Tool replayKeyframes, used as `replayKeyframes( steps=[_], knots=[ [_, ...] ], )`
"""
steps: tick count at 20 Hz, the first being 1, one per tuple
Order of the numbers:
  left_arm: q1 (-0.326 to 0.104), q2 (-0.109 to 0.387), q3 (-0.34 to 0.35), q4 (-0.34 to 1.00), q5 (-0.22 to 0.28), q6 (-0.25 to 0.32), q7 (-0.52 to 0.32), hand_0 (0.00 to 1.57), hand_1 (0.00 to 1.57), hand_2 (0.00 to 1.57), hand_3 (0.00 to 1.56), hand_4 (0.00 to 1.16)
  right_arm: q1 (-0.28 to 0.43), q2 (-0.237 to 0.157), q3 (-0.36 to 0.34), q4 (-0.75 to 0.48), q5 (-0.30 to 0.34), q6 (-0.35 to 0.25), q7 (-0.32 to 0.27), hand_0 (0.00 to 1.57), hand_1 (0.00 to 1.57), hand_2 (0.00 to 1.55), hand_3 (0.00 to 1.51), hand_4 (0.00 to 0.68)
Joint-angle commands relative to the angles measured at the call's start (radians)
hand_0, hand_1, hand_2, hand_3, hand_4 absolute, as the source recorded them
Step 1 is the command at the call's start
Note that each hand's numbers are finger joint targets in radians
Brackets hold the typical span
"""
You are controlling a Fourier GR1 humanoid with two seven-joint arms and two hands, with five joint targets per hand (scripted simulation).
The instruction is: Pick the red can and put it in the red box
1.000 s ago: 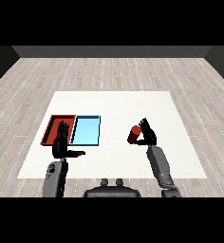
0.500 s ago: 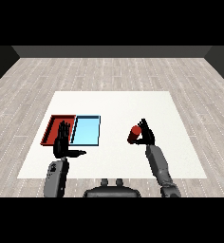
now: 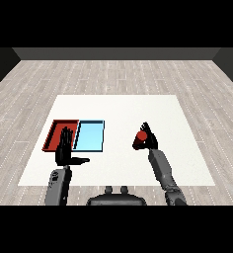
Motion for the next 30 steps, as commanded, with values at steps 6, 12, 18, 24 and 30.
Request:
replayKeyframes(
  steps=[6,12,18,24,30],
  knots=[
    [0.017,-0.008,-0.002,0.030,-0.006,0.002,-0.039,0.00,0.00,0.00,0.00,0.00,-0.060,-0.012,-0.004,0.098,0.011,0.014,-0.032,0.00,0.00,0.00,0.00,0.000],
    [-0.057,0.011,0.025,0.037,0.018,0.008,0.018,0.00,0.00,0.00,0.00,0.00,-0.088,-0.031,-0.017,0.142,0.017,0.000,-0.032,0.00,0.00,0.00,0.00,0.000],
    [0.057,-0.004,-0.017,-0.106,0.010,0.007,0.042,0.00,0.00,0.00,0.00,0.00,-0.119,0.004,-0.010,0.197,0.033,-0.050,-0.027,0.00,0.00,0.00,0.00,0.000],
    [0.047,-0.027,-0.036,-0.102,-0.006,0.026,0.040,0.00,0.00,0.00,0.00,0.00,-0.154,0.021,-0.001,0.250,0.092,-0.180,-0.082,1.52,1.52,1.50,1.46,0.493],
    [-0.009,0.000,0.009,-0.010,0.024,0.000,0.026,0.00,0.00,0.00,0.00,0.00,-0.129,0.010,0.030,0.226,0.141,-0.236,-0.045,1.54,1.54,1.47,1.42,0.575]
  ],
)
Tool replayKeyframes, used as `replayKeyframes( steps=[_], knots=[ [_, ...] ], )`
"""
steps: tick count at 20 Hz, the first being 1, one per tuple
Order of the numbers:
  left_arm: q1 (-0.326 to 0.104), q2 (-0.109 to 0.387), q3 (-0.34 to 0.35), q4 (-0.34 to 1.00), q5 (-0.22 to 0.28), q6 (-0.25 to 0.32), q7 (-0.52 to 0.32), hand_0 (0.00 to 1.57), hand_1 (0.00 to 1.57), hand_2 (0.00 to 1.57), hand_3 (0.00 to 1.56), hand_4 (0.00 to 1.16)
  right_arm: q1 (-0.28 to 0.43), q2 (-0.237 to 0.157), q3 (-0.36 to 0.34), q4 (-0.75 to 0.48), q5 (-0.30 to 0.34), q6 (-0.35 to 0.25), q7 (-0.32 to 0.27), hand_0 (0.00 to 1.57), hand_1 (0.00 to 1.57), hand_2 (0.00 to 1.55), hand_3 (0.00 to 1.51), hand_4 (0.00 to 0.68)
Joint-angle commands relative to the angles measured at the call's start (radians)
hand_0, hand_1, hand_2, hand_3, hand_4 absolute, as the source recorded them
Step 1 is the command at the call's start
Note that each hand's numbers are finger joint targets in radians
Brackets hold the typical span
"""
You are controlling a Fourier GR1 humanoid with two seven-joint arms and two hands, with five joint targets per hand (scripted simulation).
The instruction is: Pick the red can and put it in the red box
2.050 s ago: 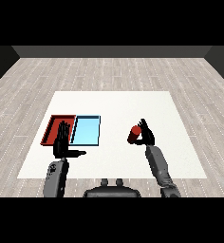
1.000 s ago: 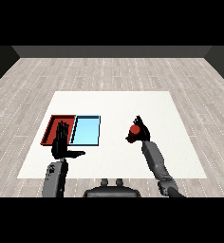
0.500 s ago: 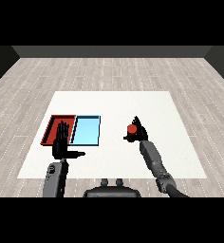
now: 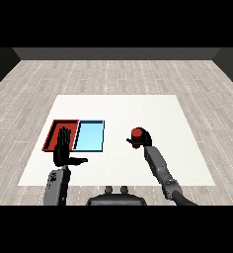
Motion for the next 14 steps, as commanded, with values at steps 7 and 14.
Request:
replayKeyframes(
  steps=[7,14],
  knots=[
    [-0.022,0.014,0.020,0.026,0.020,-0.014,0.015,0.00,0.00,0.00,0.00,0.00,-0.038,0.020,0.036,0.040,0.063,-0.078,0.056,1.53,1.53,1.47,1.41,0.546],
    [-0.032,-0.040,-0.055,0.006,-0.035,0.074,0.013,0.00,0.00,0.00,0.00,0.00,-0.019,0.024,0.066,-0.141,0.034,-0.115,0.104,1.53,1.53,1.47,1.40,0.580]
  ],
)
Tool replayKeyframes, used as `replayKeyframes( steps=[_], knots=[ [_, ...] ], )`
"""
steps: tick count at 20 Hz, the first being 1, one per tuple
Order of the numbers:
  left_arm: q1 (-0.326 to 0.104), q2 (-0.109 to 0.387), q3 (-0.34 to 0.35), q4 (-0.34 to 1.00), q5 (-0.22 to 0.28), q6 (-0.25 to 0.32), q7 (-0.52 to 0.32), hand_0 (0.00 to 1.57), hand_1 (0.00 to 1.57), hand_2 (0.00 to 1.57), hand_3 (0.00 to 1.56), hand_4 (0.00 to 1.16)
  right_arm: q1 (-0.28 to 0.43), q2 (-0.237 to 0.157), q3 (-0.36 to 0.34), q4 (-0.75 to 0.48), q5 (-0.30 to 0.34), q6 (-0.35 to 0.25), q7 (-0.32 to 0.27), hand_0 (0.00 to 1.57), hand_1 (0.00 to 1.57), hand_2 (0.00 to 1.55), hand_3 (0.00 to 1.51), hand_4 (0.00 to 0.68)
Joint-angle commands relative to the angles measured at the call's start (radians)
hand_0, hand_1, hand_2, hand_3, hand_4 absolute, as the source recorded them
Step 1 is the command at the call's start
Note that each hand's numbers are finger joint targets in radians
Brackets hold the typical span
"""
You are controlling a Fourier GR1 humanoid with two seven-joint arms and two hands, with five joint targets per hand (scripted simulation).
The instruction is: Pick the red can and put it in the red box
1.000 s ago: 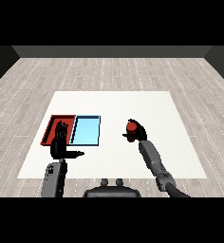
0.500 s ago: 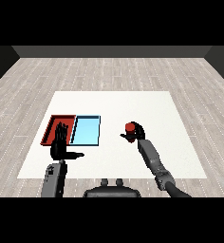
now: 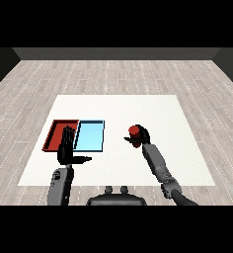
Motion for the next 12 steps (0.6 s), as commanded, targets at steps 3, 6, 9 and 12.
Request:
replayKeyframes(
  steps=[3,6,9,12],
  knots=[
    [0.037,0.048,0.040,0.040,0.043,-0.085,-0.074,0.00,0.00,0.00,0.00,0.00,0.043,0.003,0.008,-0.175,-0.011,-0.020,0.029,1.54,1.54,1.47,1.38,0.586],
    [-0.028,0.045,0.036,0.033,0.048,-0.057,0.022,0.00,0.00,0.00,0.00,0.00,0.108,-0.008,0.042,-0.354,-0.010,-0.017,0.098,1.55,1.55,1.46,1.38,0.581],
    [-0.029,0.051,0.041,0.045,0.031,-0.055,-0.006,0.00,0.00,0.00,0.00,0.00,0.174,-0.045,0.033,-0.446,-0.027,0.014,0.114,1.54,1.54,1.46,1.38,0.583],
    [-0.039,0.055,0.033,-0.029,0.023,-0.019,0.099,0.00,0.00,0.00,0.00,0.00,0.156,-0.043,0.040,-0.518,-0.025,0.004,0.151,1.52,1.52,1.46,1.38,0.608]
  ],
)
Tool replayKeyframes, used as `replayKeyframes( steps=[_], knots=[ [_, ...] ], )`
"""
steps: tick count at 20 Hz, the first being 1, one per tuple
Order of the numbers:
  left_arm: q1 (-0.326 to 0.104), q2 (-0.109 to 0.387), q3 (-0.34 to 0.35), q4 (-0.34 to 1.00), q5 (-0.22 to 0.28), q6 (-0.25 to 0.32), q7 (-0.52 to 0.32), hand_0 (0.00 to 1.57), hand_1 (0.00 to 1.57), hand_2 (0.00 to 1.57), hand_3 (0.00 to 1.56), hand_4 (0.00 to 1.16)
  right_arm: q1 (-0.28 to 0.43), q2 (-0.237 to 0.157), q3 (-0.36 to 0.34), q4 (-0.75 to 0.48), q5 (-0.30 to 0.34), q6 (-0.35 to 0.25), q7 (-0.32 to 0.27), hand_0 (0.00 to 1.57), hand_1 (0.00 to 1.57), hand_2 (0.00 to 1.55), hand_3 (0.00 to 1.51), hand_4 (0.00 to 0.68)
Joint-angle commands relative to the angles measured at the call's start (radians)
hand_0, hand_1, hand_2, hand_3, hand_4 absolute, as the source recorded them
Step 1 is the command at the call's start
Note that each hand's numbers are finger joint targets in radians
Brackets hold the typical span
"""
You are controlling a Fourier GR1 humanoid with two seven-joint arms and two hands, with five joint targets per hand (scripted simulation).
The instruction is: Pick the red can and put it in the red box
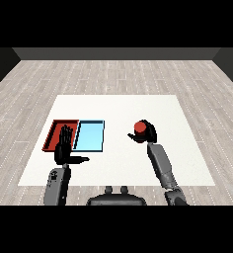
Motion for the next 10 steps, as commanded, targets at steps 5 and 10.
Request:
replayKeyframes(
  steps=[5,10],
  knots=[
    [-0.049,-0.005,-0.062,-0.050,0.011,-0.026,0.110,0.00,0.00,0.00,0.00,0.00,0.140,-0.038,0.011,-0.371,-0.056,0.048,0.048,1.51,1.51,1.46,1.40,0.643],
    [-0.062,-0.050,-0.226,-0.086,-0.109,0.096,0.201,0.00,0.00,0.00,0.00,0.00,0.119,0.041,0.094,-0.429,0.005,-0.071,0.063,1.46,1.46,1.42,1.39,0.633]
  ],
)
